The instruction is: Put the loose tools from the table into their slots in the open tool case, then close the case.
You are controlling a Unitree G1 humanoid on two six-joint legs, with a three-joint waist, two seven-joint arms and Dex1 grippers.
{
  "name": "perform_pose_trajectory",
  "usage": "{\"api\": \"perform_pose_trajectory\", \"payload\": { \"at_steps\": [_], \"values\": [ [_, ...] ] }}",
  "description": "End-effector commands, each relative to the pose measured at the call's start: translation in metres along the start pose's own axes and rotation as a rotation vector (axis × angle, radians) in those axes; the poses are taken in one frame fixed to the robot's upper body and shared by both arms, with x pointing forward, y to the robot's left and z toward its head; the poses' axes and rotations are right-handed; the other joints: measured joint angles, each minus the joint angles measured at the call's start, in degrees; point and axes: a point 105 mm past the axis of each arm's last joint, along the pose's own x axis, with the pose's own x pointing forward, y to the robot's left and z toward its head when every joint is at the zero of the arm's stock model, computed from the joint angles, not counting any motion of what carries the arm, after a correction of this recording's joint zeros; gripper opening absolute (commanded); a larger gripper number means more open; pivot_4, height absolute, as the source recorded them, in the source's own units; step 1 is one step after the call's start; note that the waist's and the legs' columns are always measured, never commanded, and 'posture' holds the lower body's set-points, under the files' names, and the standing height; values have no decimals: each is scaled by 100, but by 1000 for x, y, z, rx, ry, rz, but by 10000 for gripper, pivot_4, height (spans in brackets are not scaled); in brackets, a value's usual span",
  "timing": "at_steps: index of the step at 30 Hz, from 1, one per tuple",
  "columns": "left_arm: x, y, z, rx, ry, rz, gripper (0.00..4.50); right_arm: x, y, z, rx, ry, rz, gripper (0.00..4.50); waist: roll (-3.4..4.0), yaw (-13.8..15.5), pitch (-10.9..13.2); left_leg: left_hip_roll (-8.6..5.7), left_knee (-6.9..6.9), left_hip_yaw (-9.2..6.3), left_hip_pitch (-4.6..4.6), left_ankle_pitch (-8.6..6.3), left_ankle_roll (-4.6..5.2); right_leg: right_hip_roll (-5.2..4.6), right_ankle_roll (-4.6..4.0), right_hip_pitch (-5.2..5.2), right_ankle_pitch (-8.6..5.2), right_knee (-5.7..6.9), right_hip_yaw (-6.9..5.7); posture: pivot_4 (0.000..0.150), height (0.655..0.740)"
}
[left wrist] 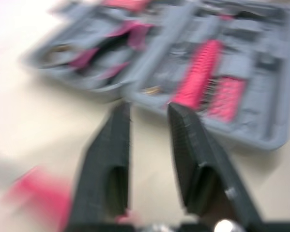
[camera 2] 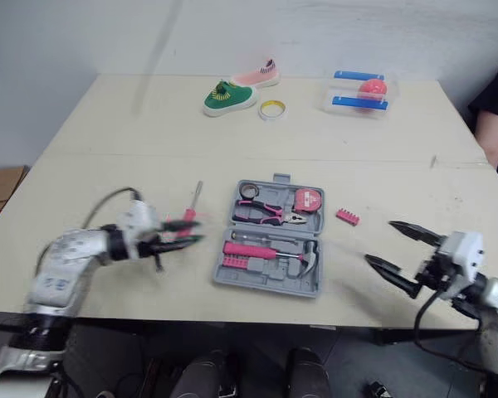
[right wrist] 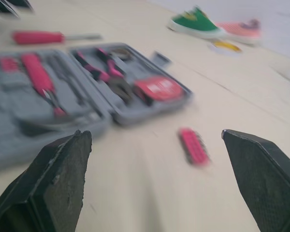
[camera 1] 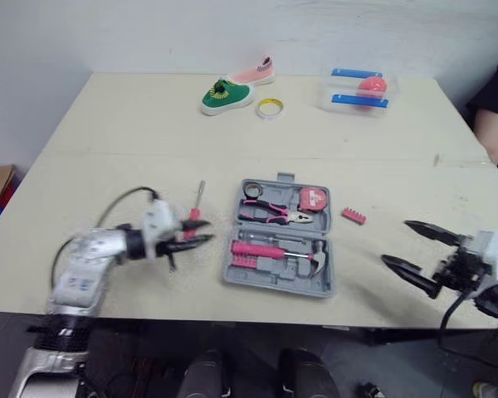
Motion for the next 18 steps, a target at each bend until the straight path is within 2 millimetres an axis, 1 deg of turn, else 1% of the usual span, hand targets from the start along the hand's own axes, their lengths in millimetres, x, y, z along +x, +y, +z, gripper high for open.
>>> {"api": "perform_pose_trajectory", "payload": {
  "at_steps": [1,2,3,4,5,7,9,10,11,13,15,18],
  "values": [
    [-61,33,-6,-2,-11,267,30095,-38,-24,-7,-55,70,-171,45000,0,-44,1,-2,0,0,1,-1,2,-2,3,2,1,-1,0,1500,7400],
    [-86,44,-12,-4,1,377,34703,-51,-29,-12,-64,104,-212,45000,1,-56,0,-2,0,0,2,-3,1,-2,6,5,3,-5,0,1500,7400],
    [-111,49,-21,-5,44,464,39410,-64,-37,-20,-56,160,-298,45000,0,-65,1,-2,0,1,3,-5,0,-2,6,4,3,-5,1,1500,7400],
    [-124,50,-27,-1,74,507,43281,-72,-43,-25,-50,199,-353,45000,-3,-84,3,0,-2,1,3,-7,-1,-1,5,1,3,-5,1,1500,7400],
    [-137,49,-34,-12,111,534,44262,-78,-48,-28,-42,217,-397,45000,-7,-91,5,3,-10,1,3,-22,2,0,0,-4,-1,-6,1,1500,7400],
    [-155,49,-40,-29,146,573,44262,-86,-51,-32,-38,238,-426,45000,-12,-104,8,6,-15,1,3,-40,-28,0,-6,-9,-5,-7,0,1500,7400],
    [-175,51,-40,-59,145,652,44262,-93,-52,-37,-33,268,-431,45000,-11,-105,8,4,-15,1,6,-44,-20,-4,-4,-7,-3,-8,3,1500,7400],
    [-181,51,-39,-64,145,668,44262,-95,-52,-39,-33,276,-430,45000,-11,-106,8,5,-15,1,6,-44,-19,-5,-3,-7,-2,-8,5,1500,7400],
    [-183,51,-37,-63,142,674,44262,-96,-53,-40,-31,273,-434,45000,-11,-102,8,6,-16,1,7,-45,-18,-6,-3,-7,-2,-8,8,1500,7400],
    [-180,49,-33,-67,132,667,44262,-96,-55,-40,-18,249,-446,45000,-11,-87,8,6,-27,1,7,-44,-21,-7,-8,-11,-5,-10,9,1500,7400],
    [-172,44,-29,-66,127,617,44262,-93,-54,-41,-8,235,-433,45000,-11,-79,8,6,-36,1,7,-40,-28,-7,-13,-16,-8,-11,9,1500,7400],
    [-144,41,-11,-40,62,532,44262,-72,-54,-43,9,198,-340,45000,-11,-88,9,6,-45,1,7,-25,-55,-5,-16,-19,-9,-12,7,1500,7400]
  ]
}}
